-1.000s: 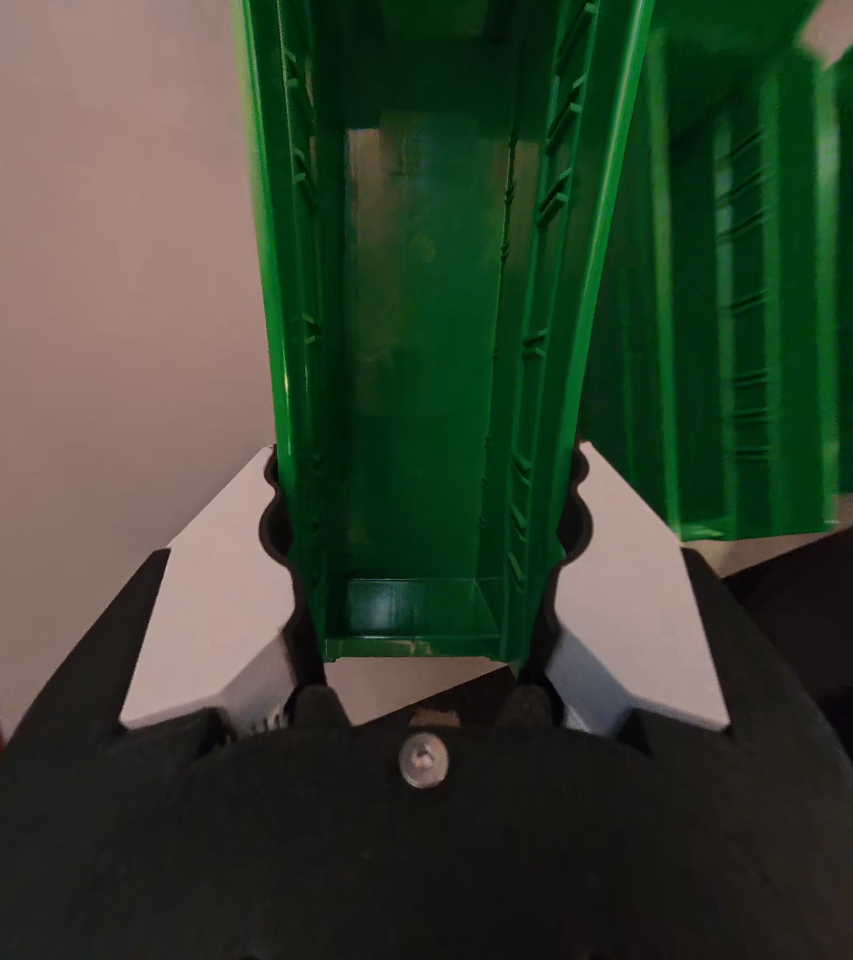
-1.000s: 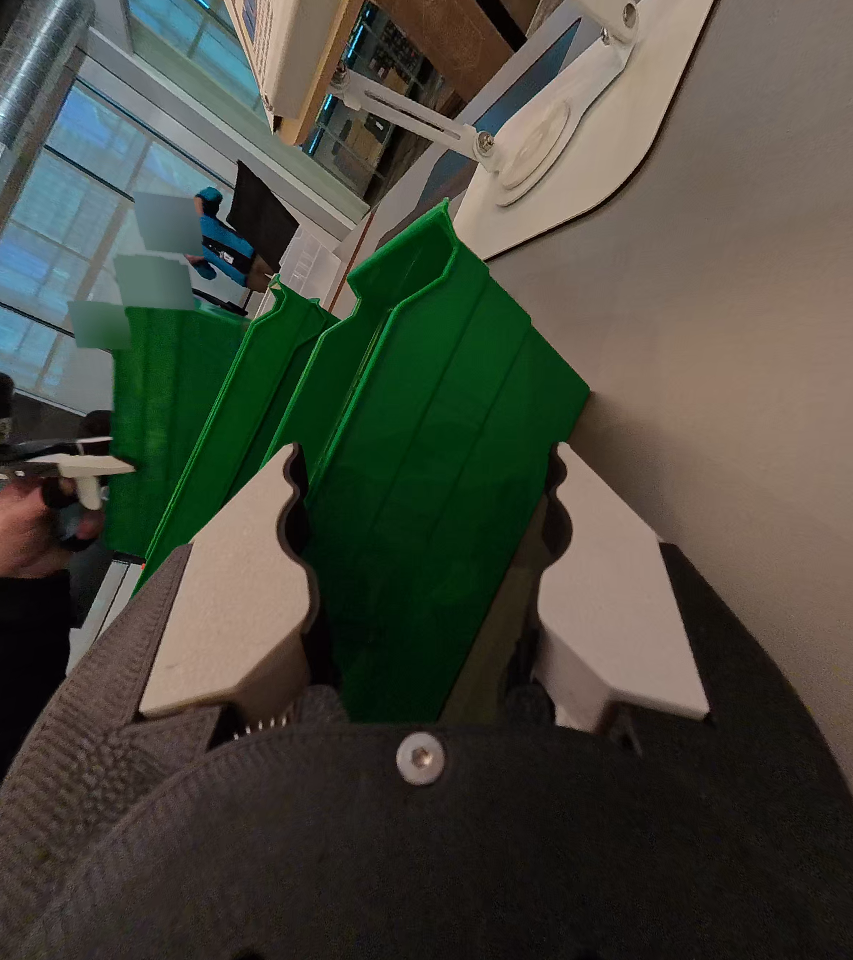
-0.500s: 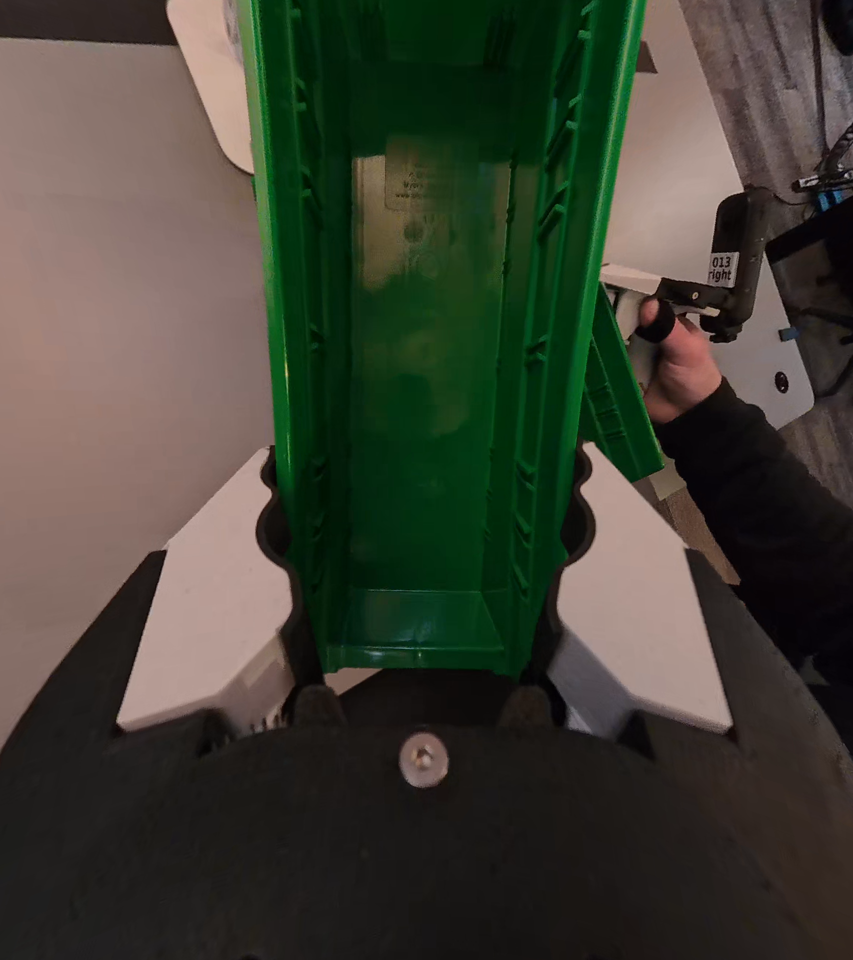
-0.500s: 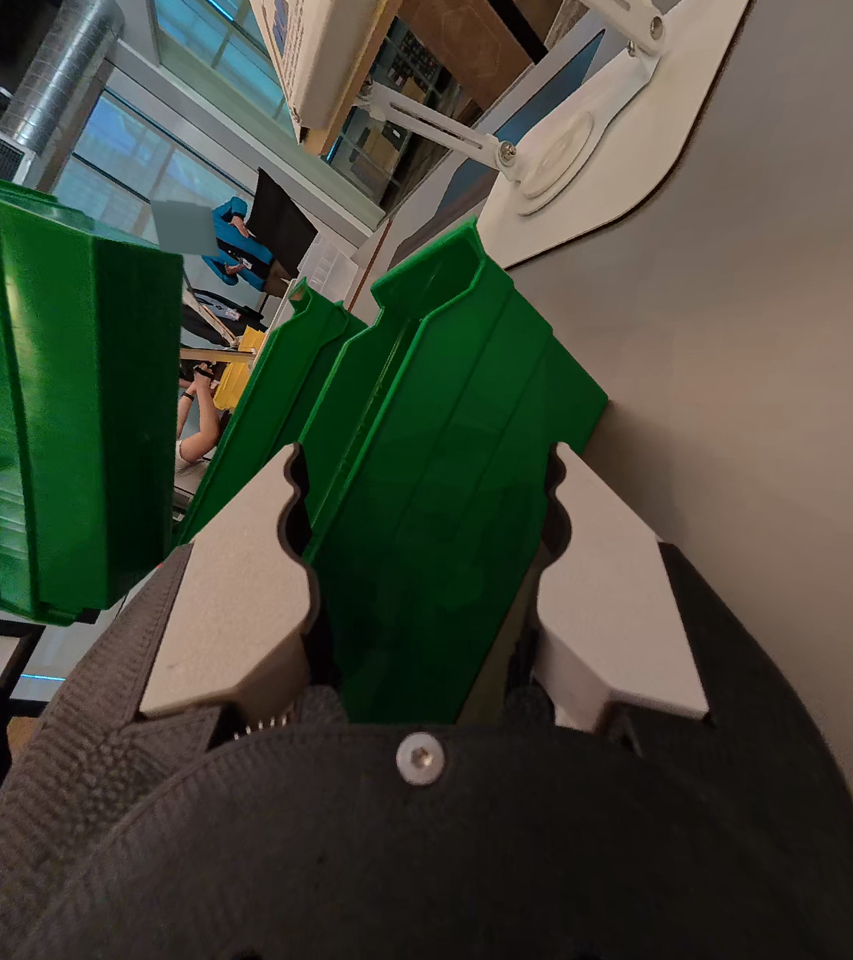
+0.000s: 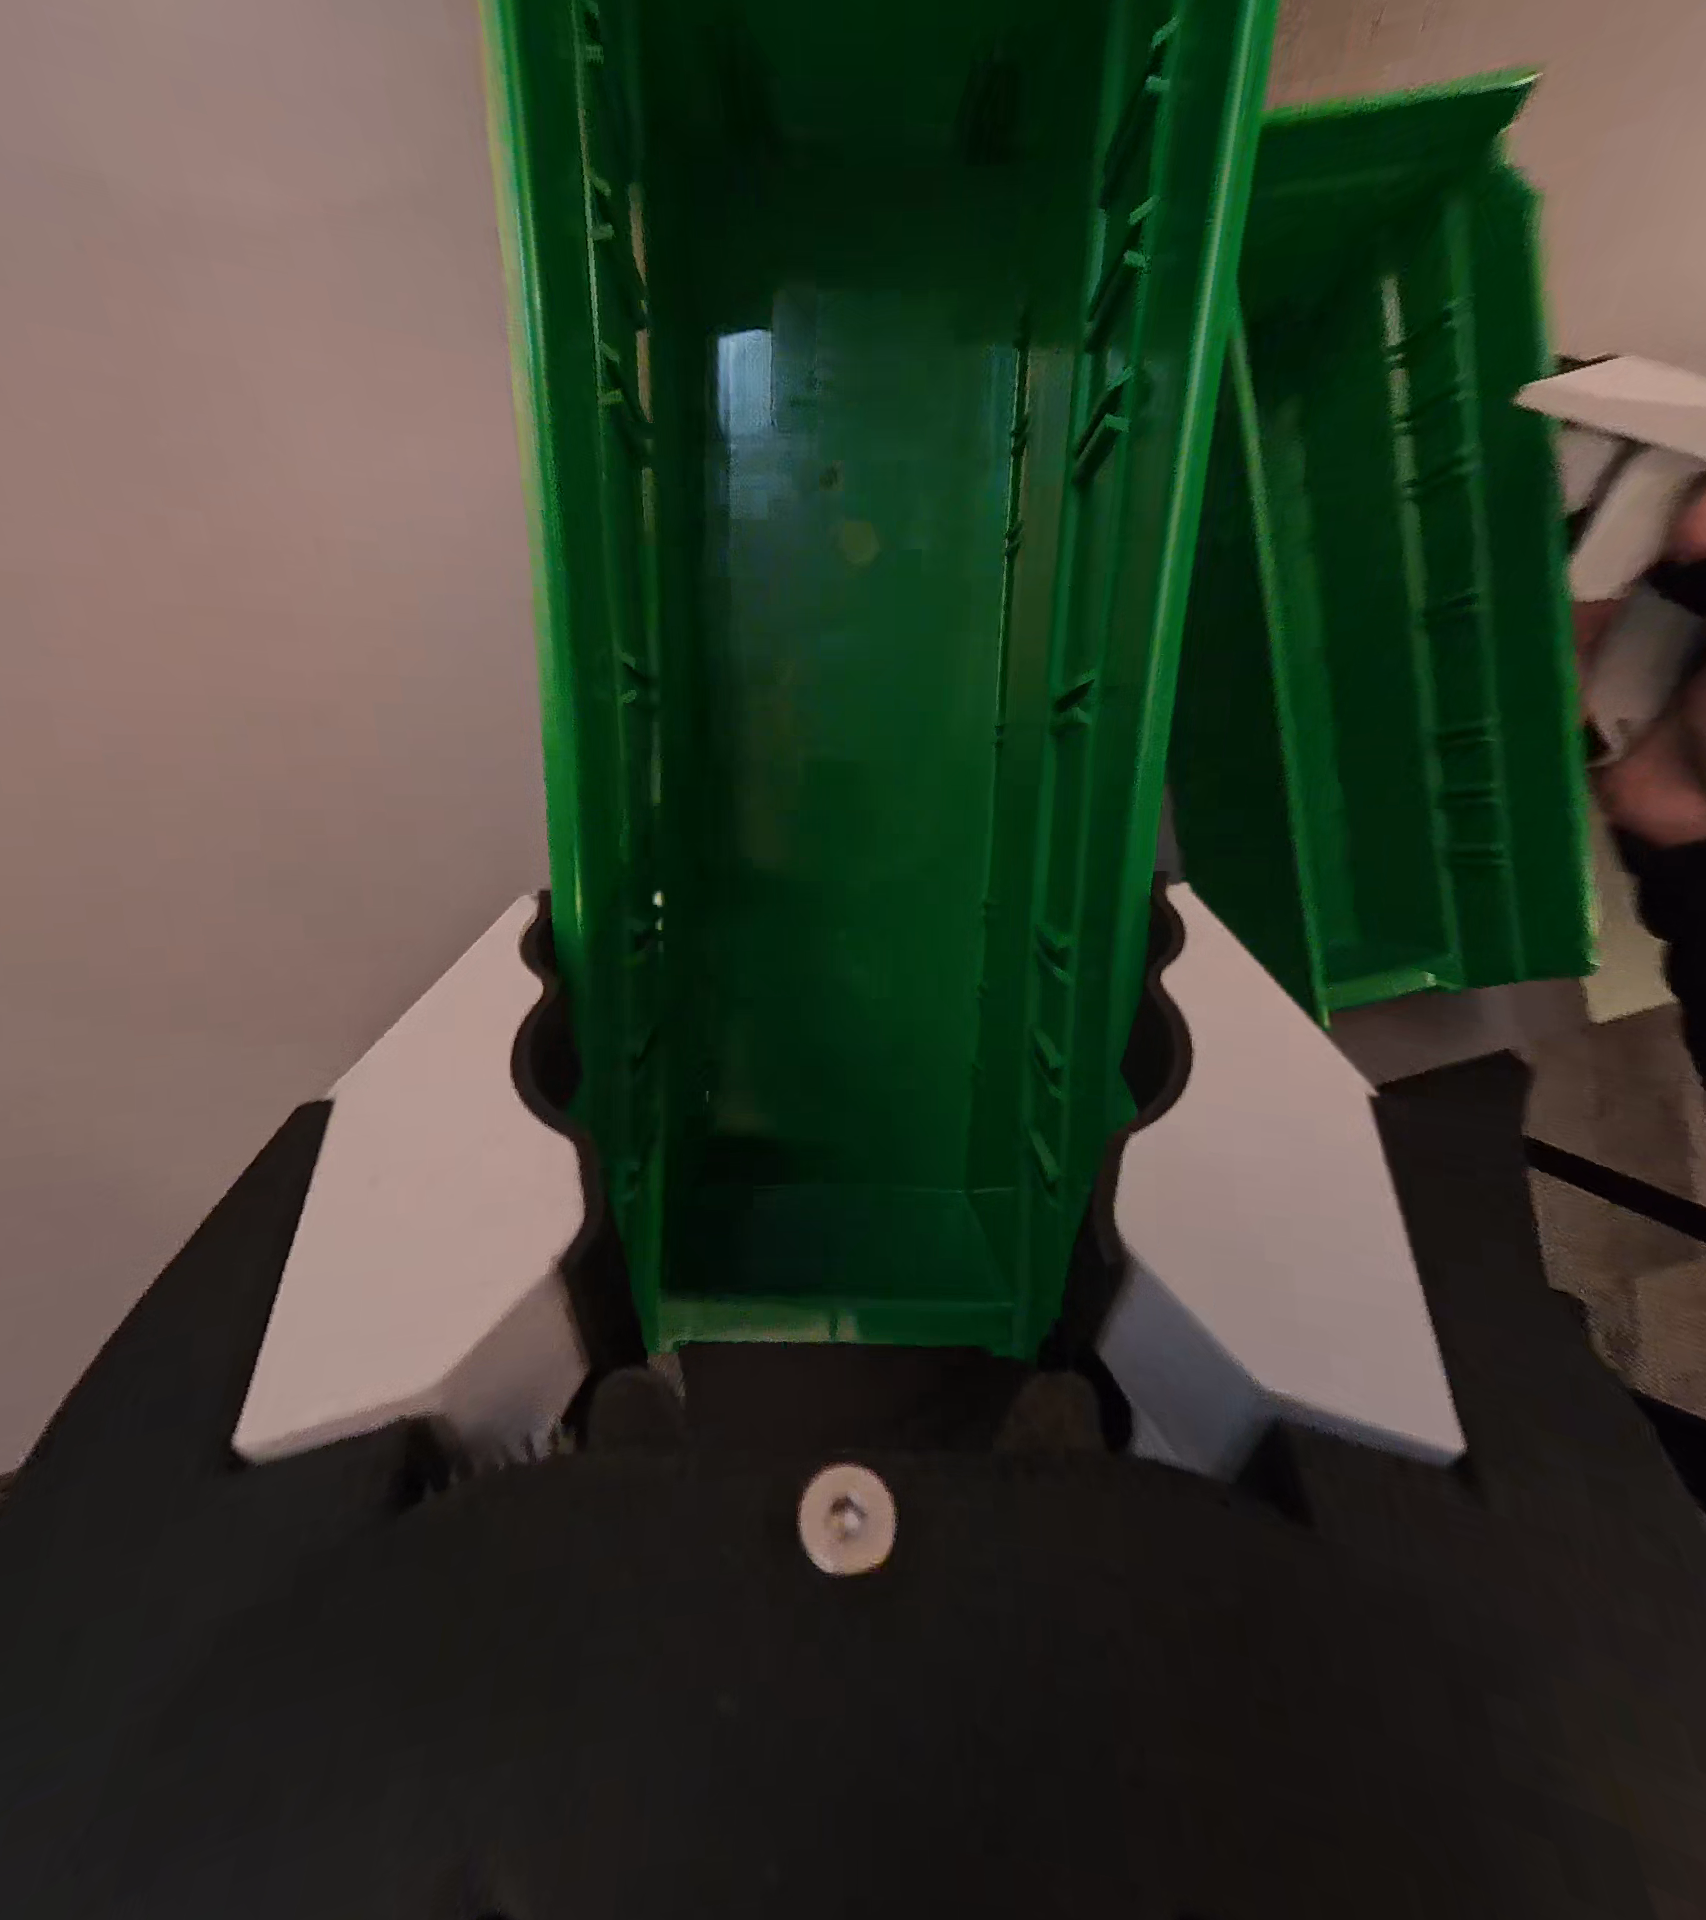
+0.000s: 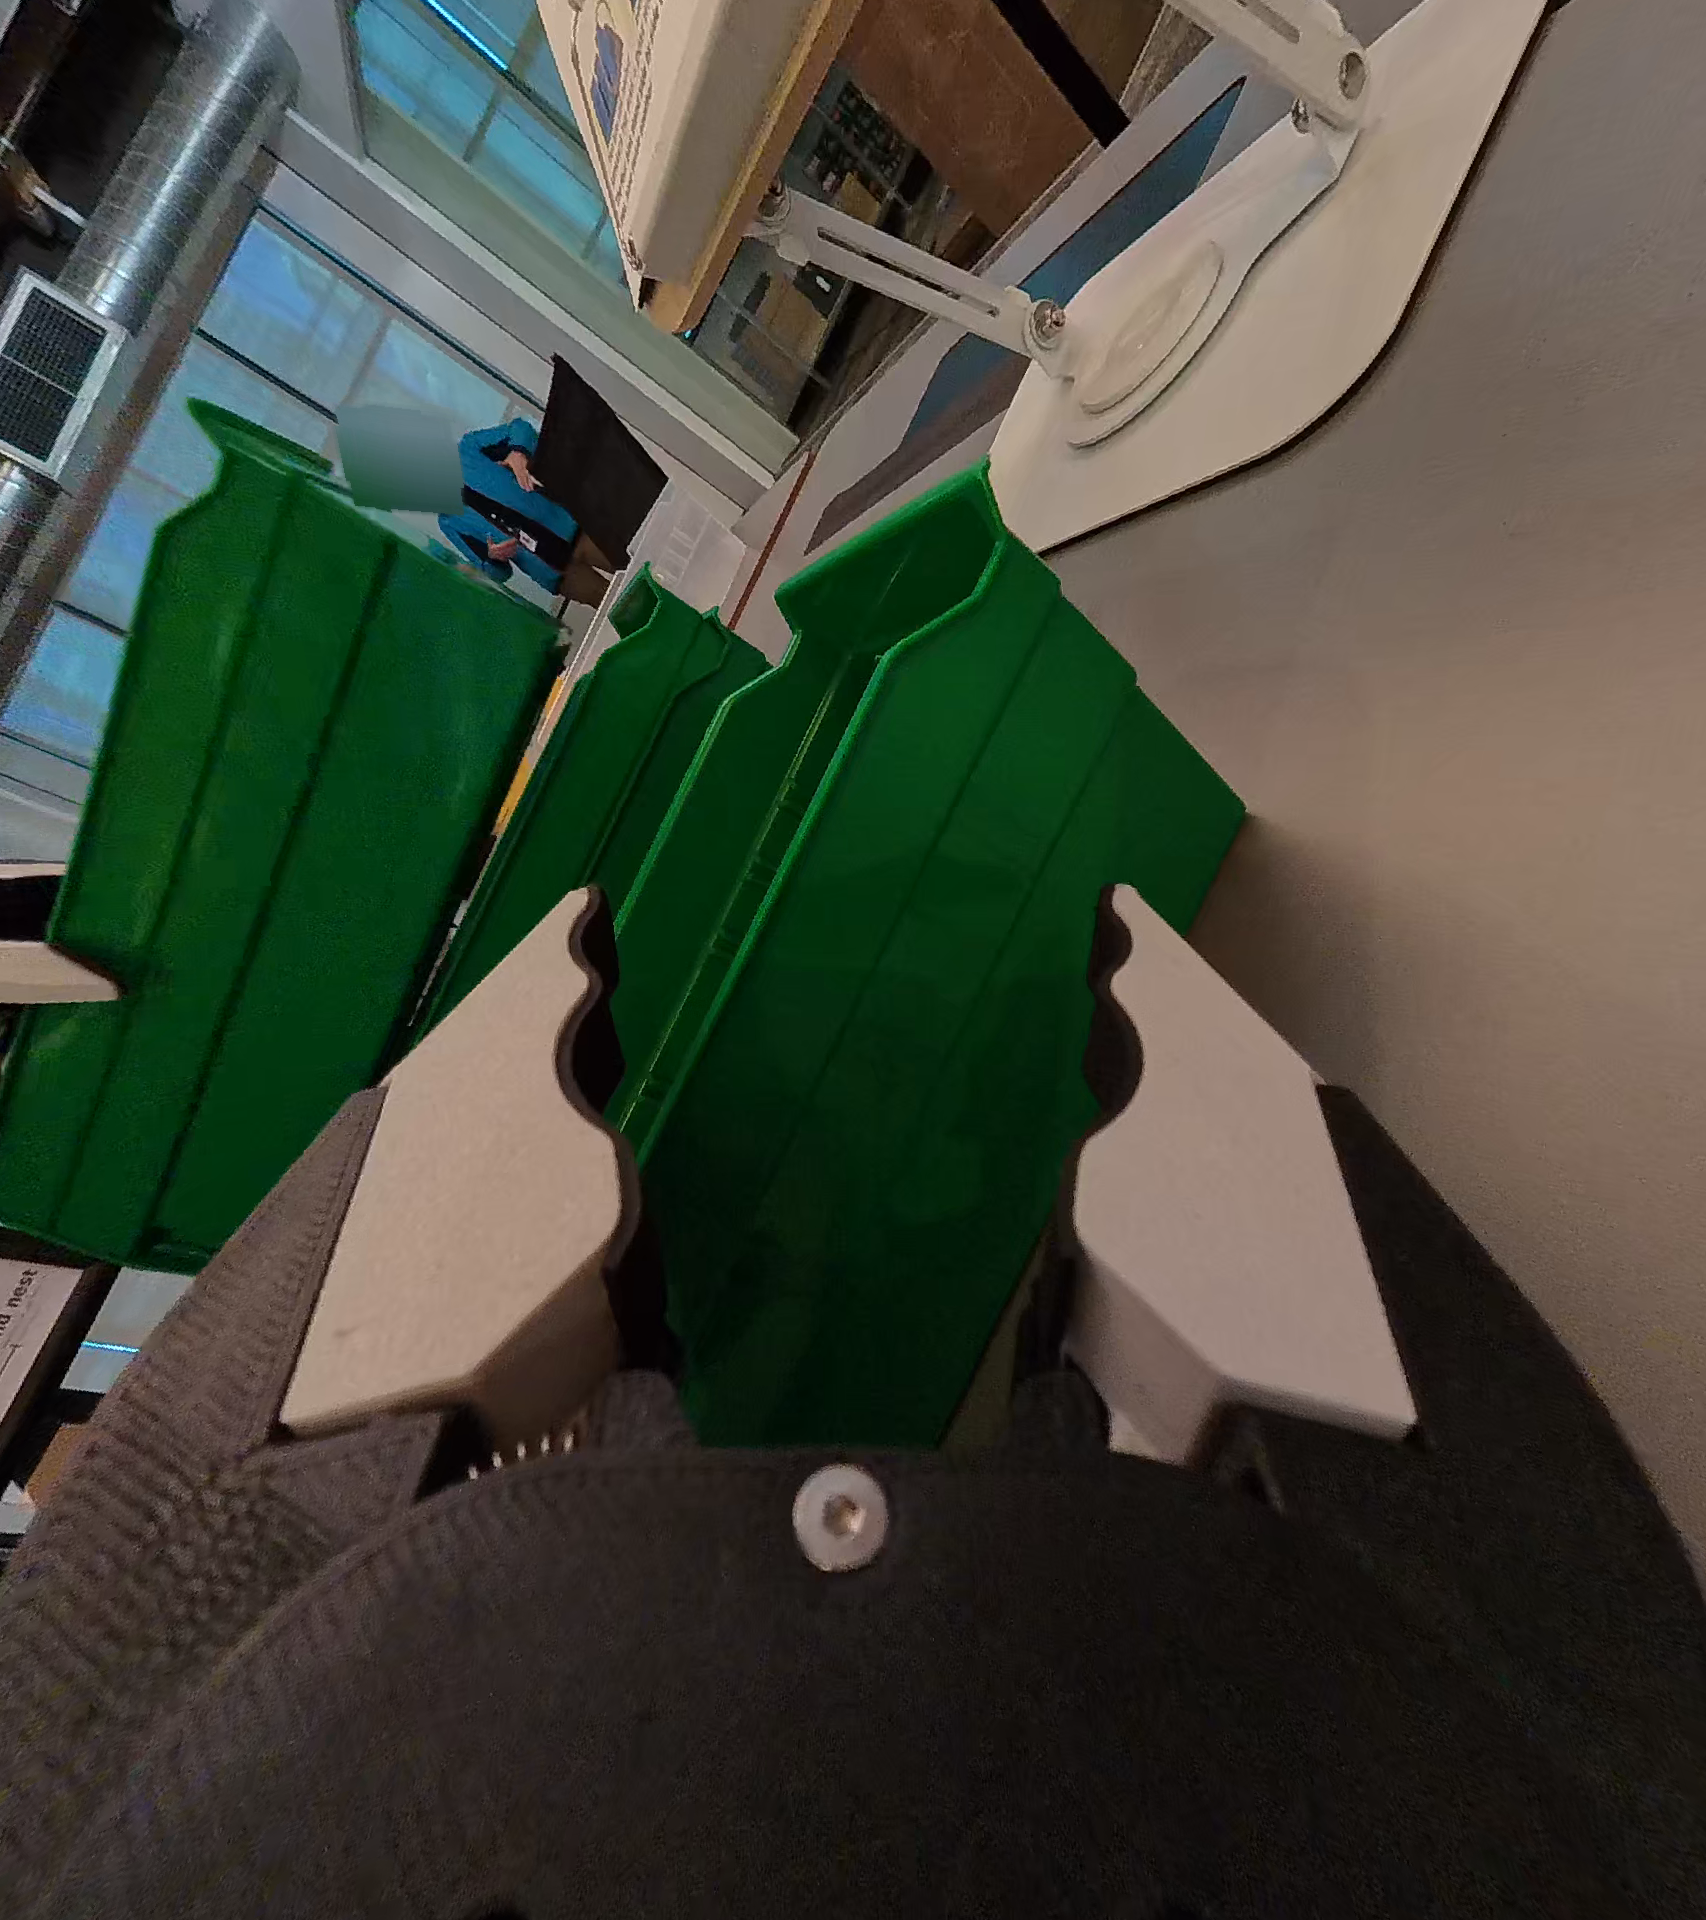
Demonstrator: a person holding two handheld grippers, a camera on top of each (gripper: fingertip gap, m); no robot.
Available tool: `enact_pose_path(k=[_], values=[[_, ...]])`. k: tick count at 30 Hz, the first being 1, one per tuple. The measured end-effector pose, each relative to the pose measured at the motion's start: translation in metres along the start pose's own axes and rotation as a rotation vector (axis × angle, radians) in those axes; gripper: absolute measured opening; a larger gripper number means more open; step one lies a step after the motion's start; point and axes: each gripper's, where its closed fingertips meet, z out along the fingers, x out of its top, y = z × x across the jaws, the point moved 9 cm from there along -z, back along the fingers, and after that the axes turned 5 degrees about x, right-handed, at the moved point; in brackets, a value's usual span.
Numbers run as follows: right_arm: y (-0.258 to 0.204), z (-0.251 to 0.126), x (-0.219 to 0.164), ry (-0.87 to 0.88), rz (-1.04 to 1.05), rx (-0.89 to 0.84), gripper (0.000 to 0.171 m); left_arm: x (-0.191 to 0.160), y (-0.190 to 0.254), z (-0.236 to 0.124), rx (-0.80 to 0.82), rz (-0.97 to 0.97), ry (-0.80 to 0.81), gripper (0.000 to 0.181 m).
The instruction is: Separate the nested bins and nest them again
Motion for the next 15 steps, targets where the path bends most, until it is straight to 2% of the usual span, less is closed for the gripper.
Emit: enact_pose_path(k=[8, 15], values=[[-0.005, -0.001, 0.001, 0.005, -0.006, 0.017, 0.09, 0.018, 0.023, 0.017, 0.248, 0.061, -0.099, 0.109], [-0.006, -0.003, 0.004, 0.018, 0.0, 0.026, 0.09, 0.031, 0.043, 0.029, 0.251, 0.065, -0.106, 0.109]])
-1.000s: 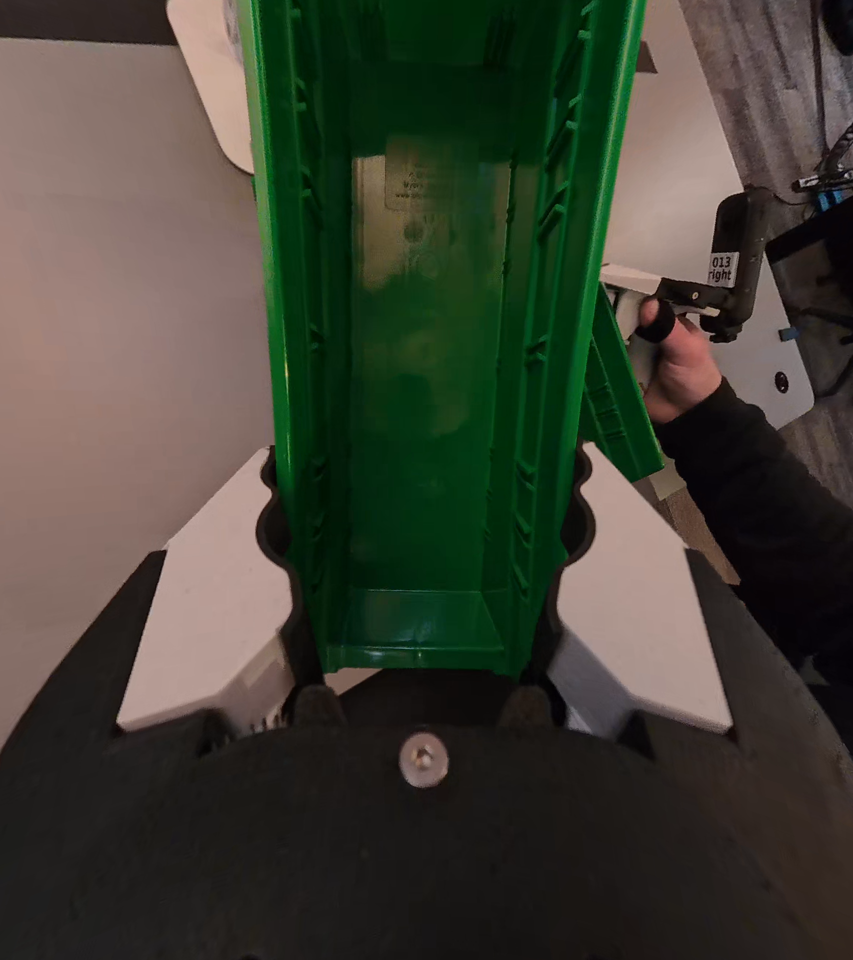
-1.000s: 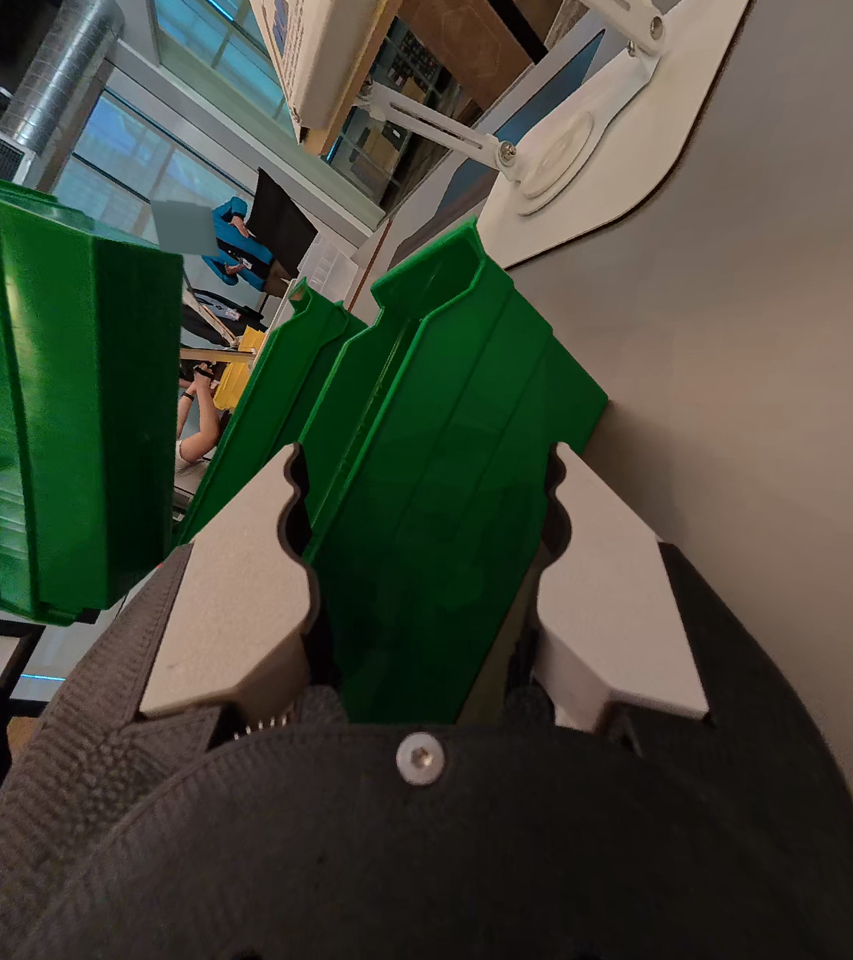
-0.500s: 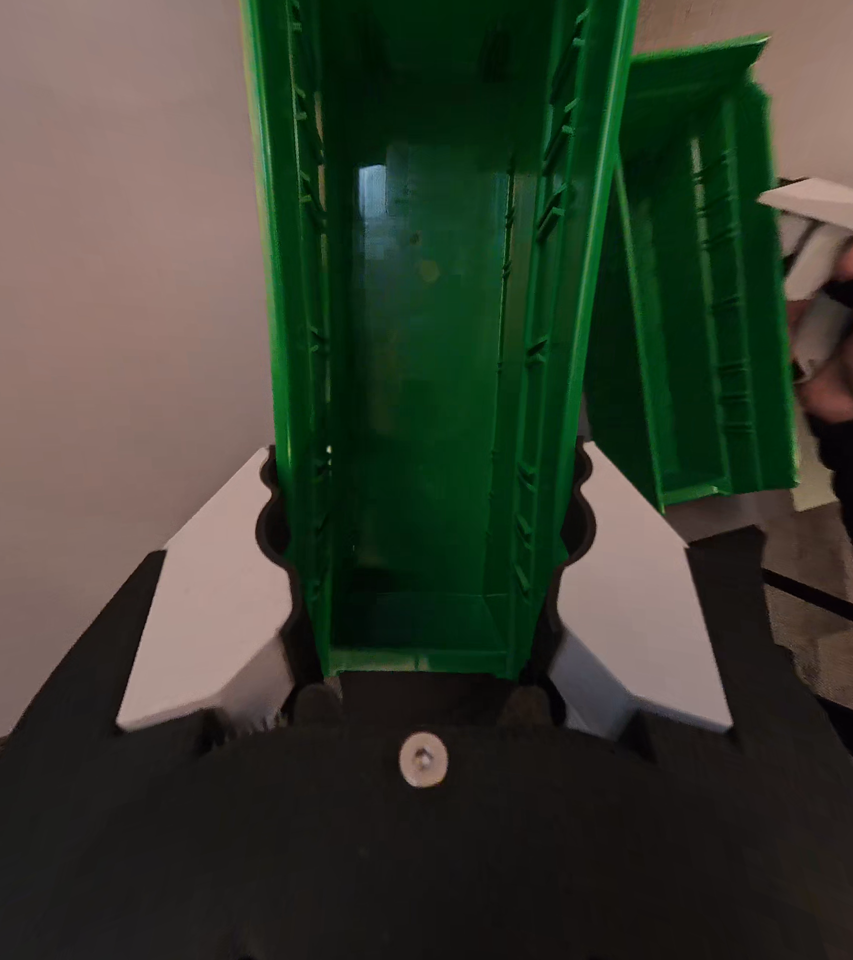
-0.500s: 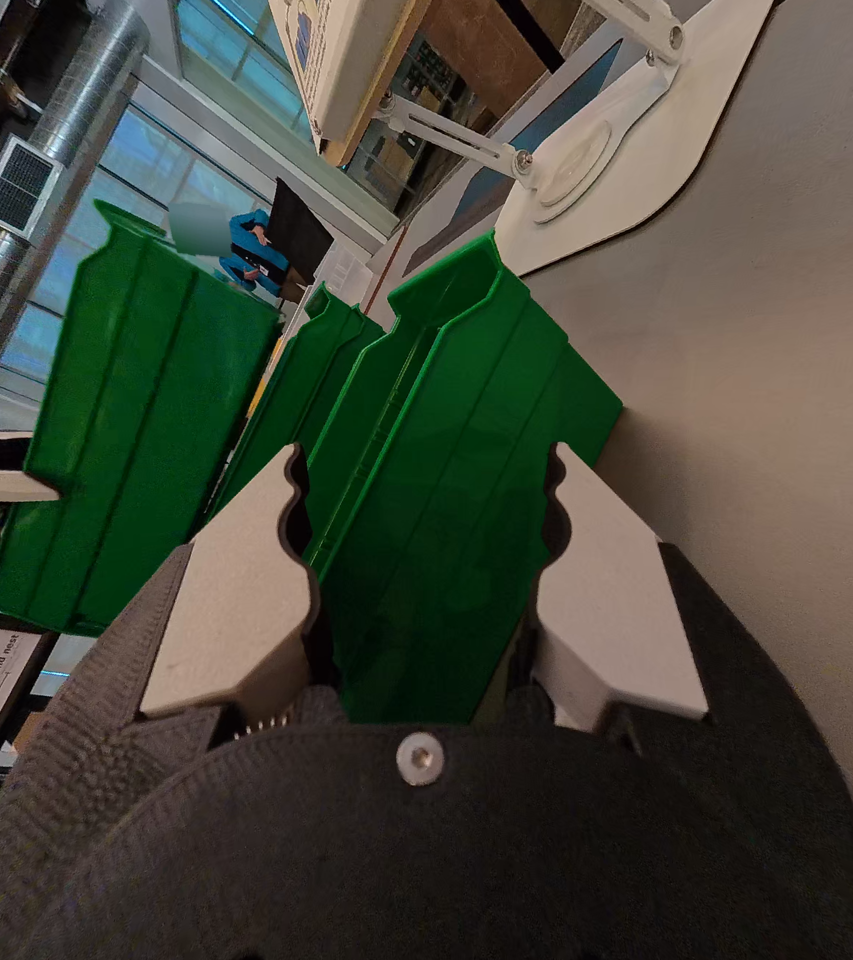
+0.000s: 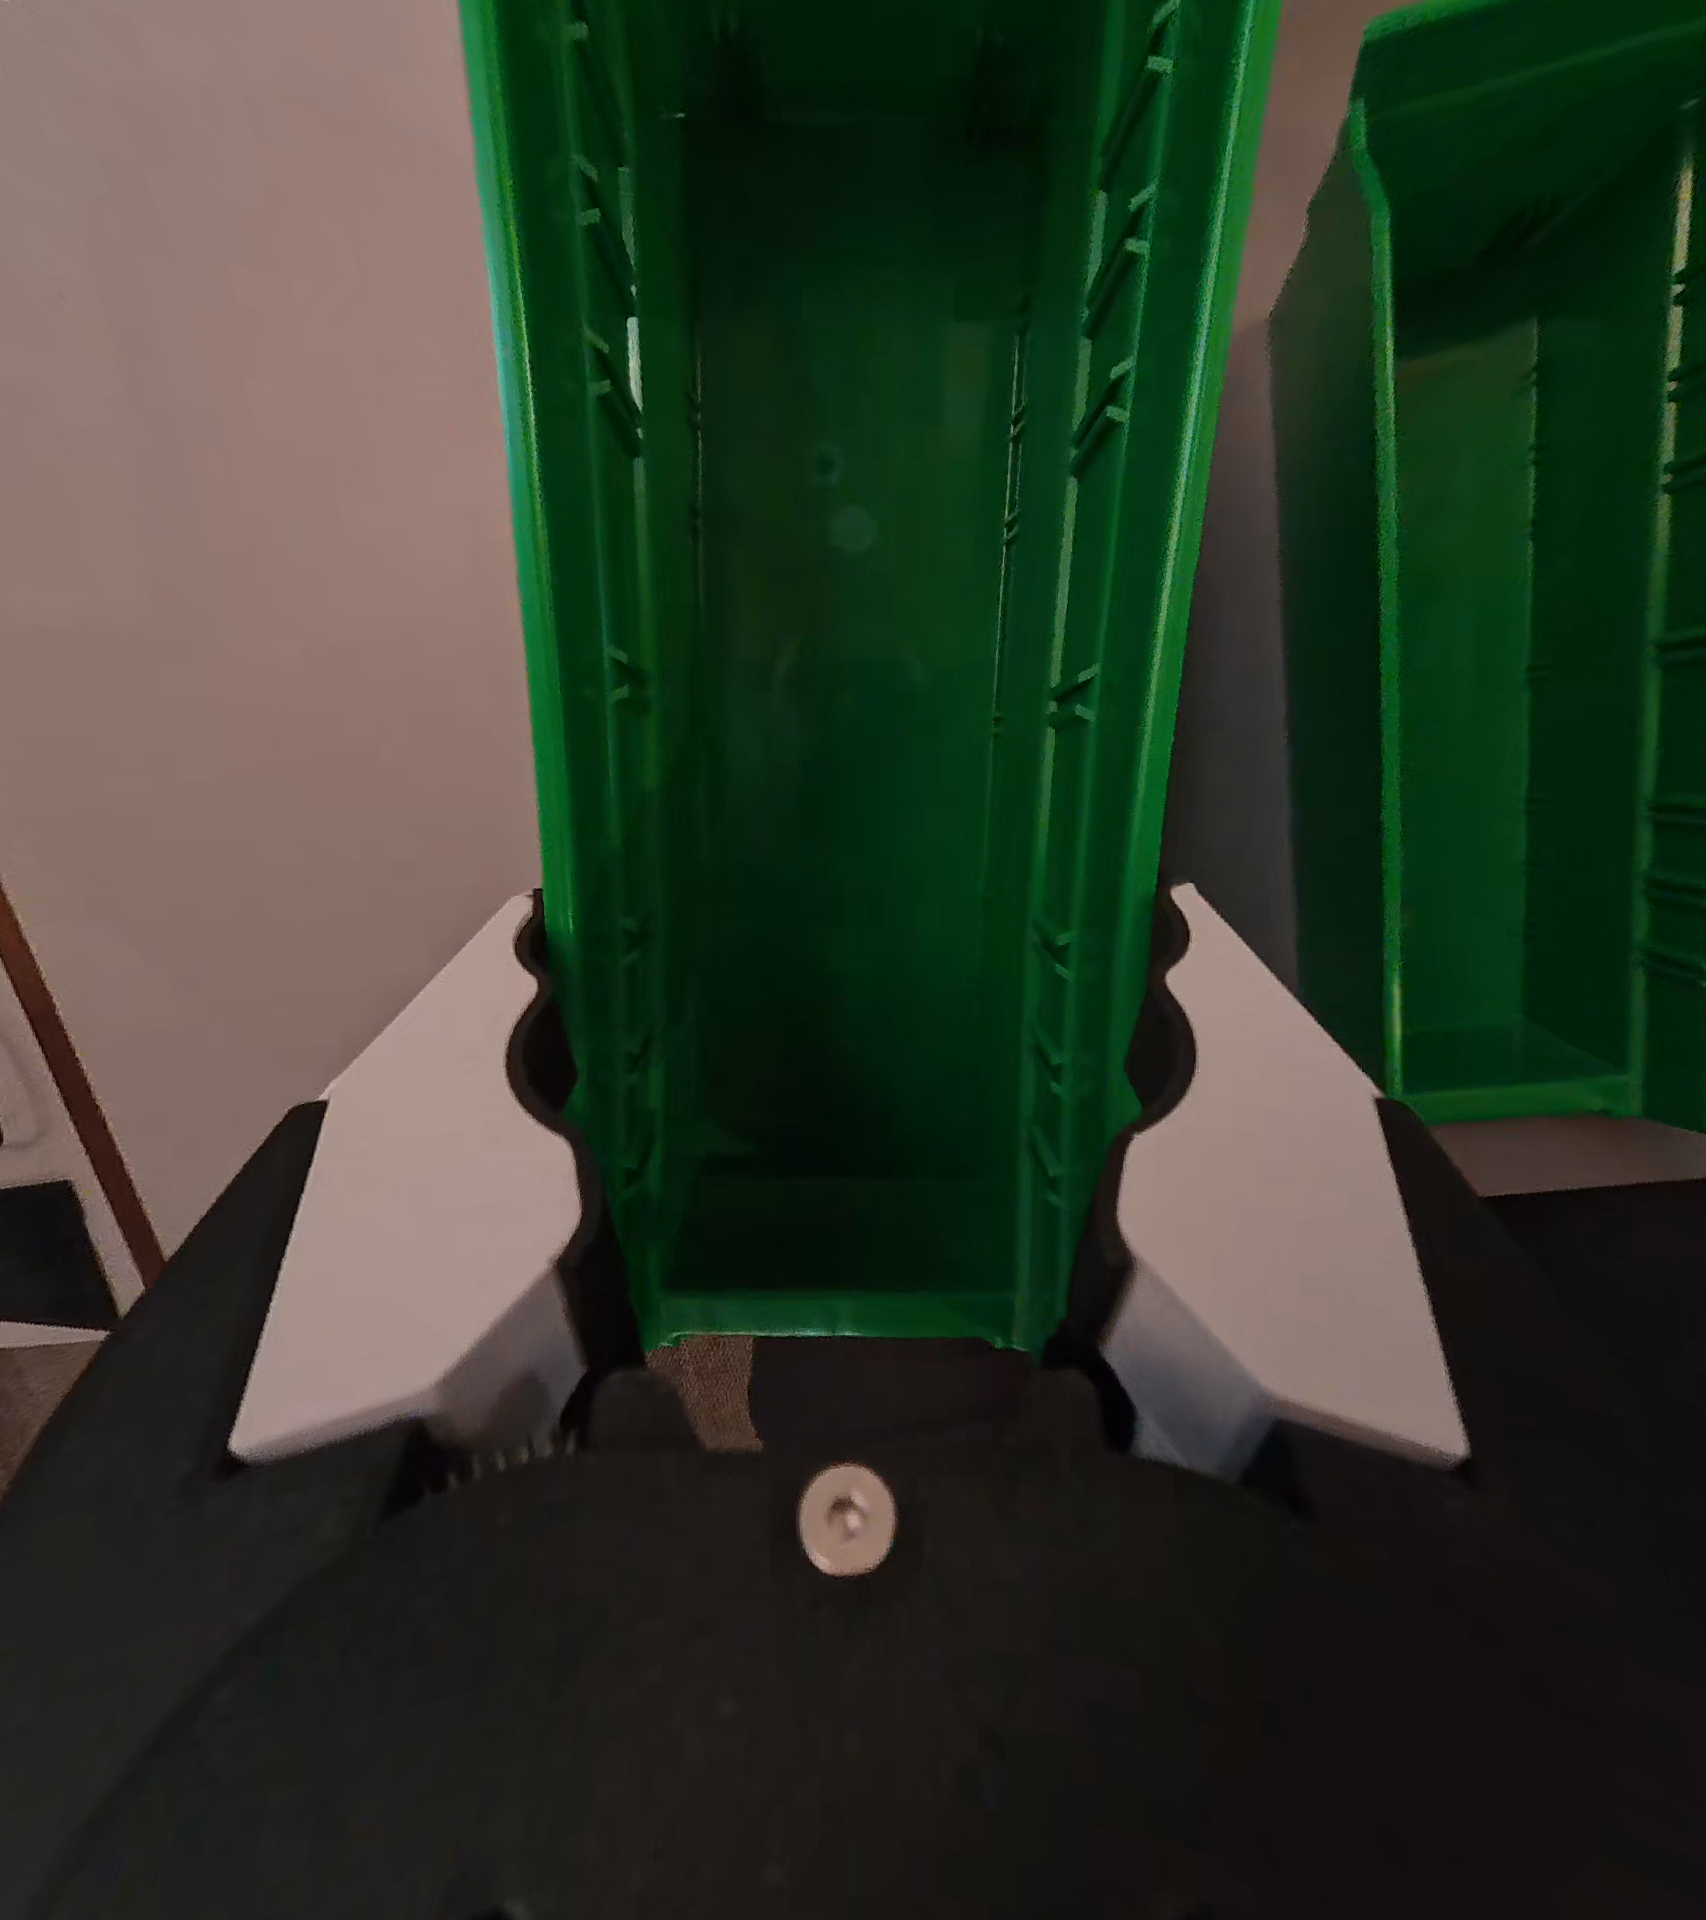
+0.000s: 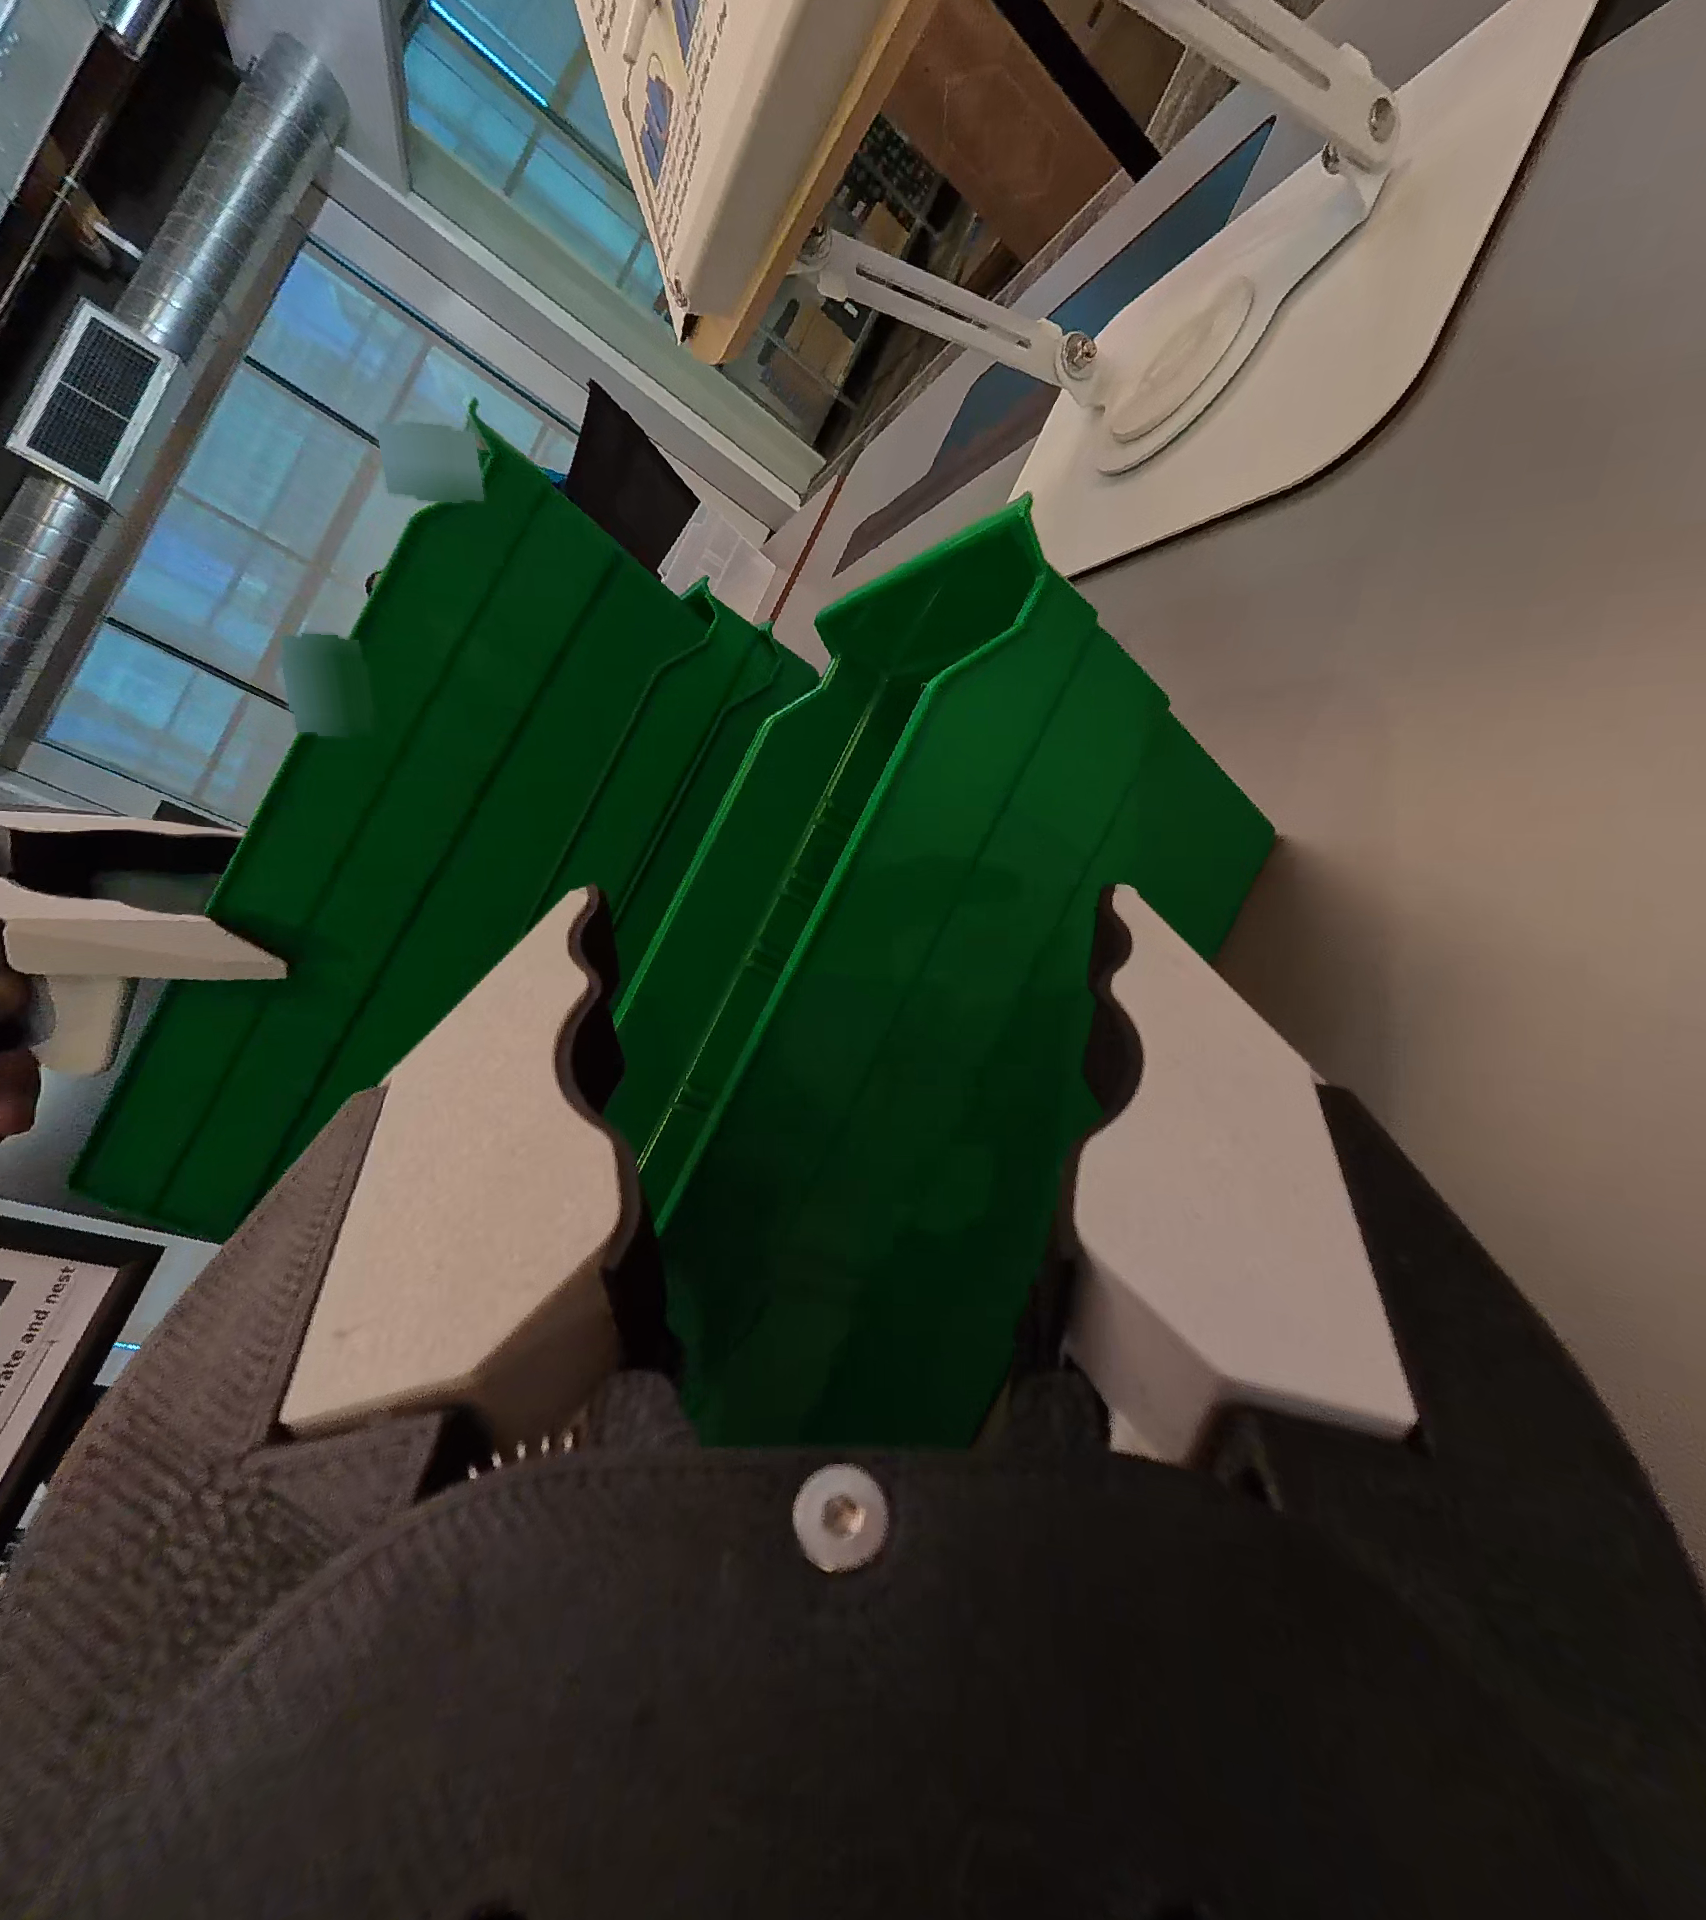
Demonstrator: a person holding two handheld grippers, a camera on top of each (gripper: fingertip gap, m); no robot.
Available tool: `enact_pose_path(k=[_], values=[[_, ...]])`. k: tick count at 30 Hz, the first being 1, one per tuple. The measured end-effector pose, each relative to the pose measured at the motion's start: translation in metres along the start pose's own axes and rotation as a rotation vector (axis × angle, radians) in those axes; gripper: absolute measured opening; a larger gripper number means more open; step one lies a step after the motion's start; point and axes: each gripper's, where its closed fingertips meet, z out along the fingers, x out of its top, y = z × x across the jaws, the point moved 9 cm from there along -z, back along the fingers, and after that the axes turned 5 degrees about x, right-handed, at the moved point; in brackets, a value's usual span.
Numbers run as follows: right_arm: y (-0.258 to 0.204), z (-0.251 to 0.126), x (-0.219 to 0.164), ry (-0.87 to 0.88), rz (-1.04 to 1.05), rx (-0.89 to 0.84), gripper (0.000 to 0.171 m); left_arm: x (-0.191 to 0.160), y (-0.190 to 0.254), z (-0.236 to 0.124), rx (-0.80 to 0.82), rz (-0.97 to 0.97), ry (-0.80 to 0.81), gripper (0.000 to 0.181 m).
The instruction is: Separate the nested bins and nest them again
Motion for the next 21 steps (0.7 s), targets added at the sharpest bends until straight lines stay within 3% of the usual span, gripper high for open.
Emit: enact_pose_path(k=[6, 15, 21], values=[[0.0, 0.001, -0.001, -0.004, 0.003, 0.004, 0.09, -0.003, 0.01, 0.022, -0.024, -0.007, -0.048, 0.115], [0.003, -0.002, 0.0, 0.005, 0.011, -0.003, 0.091, -0.022, -0.001, 0.065, -0.182, -0.079, 0.022, 0.118], [0.003, 0.0, -0.002, -0.006, 0.006, -0.007, 0.091, -0.024, -0.006, 0.067, -0.199, -0.07, 0.06, 0.119]])
